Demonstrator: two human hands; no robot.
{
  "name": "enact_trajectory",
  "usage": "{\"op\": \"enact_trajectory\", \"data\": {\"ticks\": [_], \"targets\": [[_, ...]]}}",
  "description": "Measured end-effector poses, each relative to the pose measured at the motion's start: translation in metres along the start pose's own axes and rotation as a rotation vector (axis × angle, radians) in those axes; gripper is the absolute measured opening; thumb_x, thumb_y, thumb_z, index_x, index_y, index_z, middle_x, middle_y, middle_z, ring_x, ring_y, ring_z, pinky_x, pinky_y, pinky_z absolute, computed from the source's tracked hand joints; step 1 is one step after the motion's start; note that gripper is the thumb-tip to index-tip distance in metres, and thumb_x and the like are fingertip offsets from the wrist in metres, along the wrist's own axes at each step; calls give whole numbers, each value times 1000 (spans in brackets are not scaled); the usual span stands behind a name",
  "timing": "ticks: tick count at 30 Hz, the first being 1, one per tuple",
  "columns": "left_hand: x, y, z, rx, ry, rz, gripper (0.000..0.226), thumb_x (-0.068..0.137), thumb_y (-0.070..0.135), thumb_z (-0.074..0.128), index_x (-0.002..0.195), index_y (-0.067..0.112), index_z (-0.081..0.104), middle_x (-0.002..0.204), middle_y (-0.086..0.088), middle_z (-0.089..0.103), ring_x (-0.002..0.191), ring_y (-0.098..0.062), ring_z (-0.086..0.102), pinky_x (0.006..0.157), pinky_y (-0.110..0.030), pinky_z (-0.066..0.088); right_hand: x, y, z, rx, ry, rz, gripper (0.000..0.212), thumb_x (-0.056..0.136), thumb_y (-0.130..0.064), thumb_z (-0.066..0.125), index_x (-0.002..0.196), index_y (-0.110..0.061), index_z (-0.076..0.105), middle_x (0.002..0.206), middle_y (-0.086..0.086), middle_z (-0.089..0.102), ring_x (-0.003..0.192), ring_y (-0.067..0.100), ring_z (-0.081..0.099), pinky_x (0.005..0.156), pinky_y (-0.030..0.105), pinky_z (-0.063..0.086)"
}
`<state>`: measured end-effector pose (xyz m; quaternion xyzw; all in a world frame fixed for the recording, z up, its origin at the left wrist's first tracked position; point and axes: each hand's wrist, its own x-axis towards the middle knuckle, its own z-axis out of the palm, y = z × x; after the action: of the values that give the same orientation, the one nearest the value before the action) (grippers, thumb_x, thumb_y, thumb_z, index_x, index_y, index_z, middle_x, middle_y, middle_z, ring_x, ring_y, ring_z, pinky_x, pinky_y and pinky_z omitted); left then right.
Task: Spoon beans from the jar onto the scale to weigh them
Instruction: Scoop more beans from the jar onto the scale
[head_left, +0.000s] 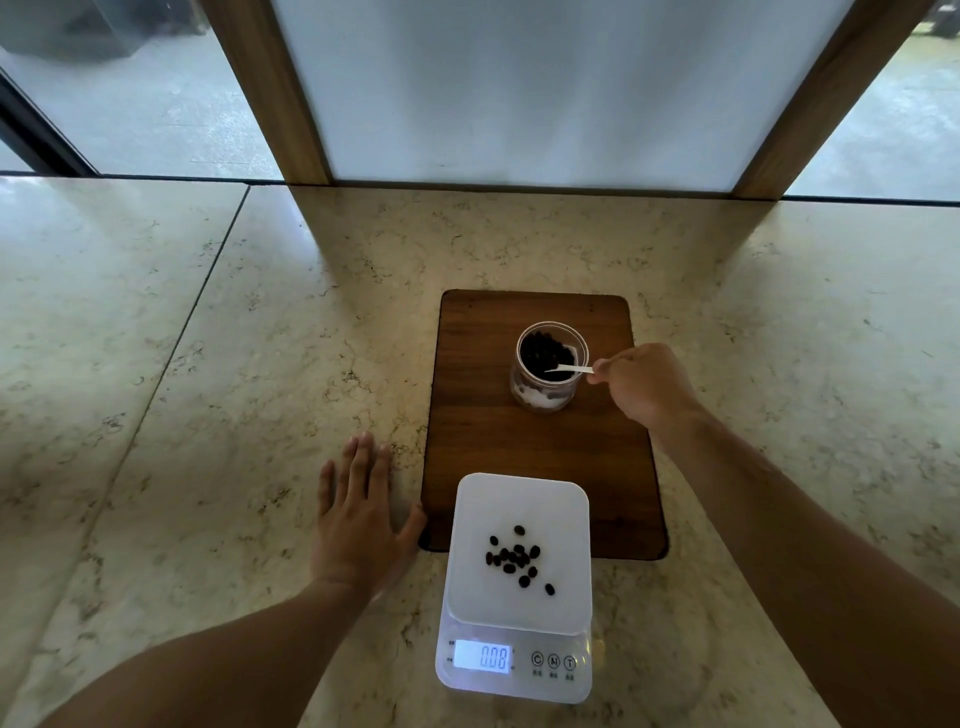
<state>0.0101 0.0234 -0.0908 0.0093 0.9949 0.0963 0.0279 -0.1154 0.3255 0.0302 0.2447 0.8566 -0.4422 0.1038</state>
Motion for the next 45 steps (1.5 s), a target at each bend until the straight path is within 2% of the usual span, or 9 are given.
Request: {"op": "enact_trajectory", "data": {"ticks": [8,22,26,30,38,45], "targets": [[0,0,1,-29,-3,-1,87,87,64,26,155,11,13,165,-11,6,151,-21,-9,122,-48,1,-1,1,-5,54,7,26,18,91,-21,66,82,-10,77,55,-2,52,49,13,42,47,28,33],[-1,1,-1,-34,-9,-4,88,86,65,24,155,11,12,164,-10,4,150,-20,-10,122,-49,3,-4,4,-7,98,1,52,17,92,-20,66,83,-12,77,61,-3,52,56,12,46,50,27,36],[-1,0,0,-32,-5,0,88,87,65,24,155,10,12,164,-11,6,151,-21,-9,122,-49,4,-5,4,-9,117,11,52,15,90,-20,68,84,-11,78,65,-1,54,61,14,49,57,31,43],[0,1,-1,-35,-4,2,88,87,64,25,154,10,13,164,-12,7,151,-21,-8,122,-50,4,-5,3,-10,77,-7,32,15,91,-21,67,83,-15,77,75,-2,57,66,13,51,73,39,51],[0,2,-3,-45,5,4,87,86,63,27,154,9,18,164,-13,11,151,-23,-4,122,-50,5,-6,7,-10,160,2,62,23,92,-22,65,72,-20,74,73,0,60,64,14,51,64,34,48],[0,1,-1,-42,3,6,88,85,63,27,154,9,17,164,-12,10,151,-22,-5,122,-51,6,-10,7,-14,163,-20,53,20,92,-20,64,74,-20,75,66,-1,58,59,13,51,62,34,46]]}}
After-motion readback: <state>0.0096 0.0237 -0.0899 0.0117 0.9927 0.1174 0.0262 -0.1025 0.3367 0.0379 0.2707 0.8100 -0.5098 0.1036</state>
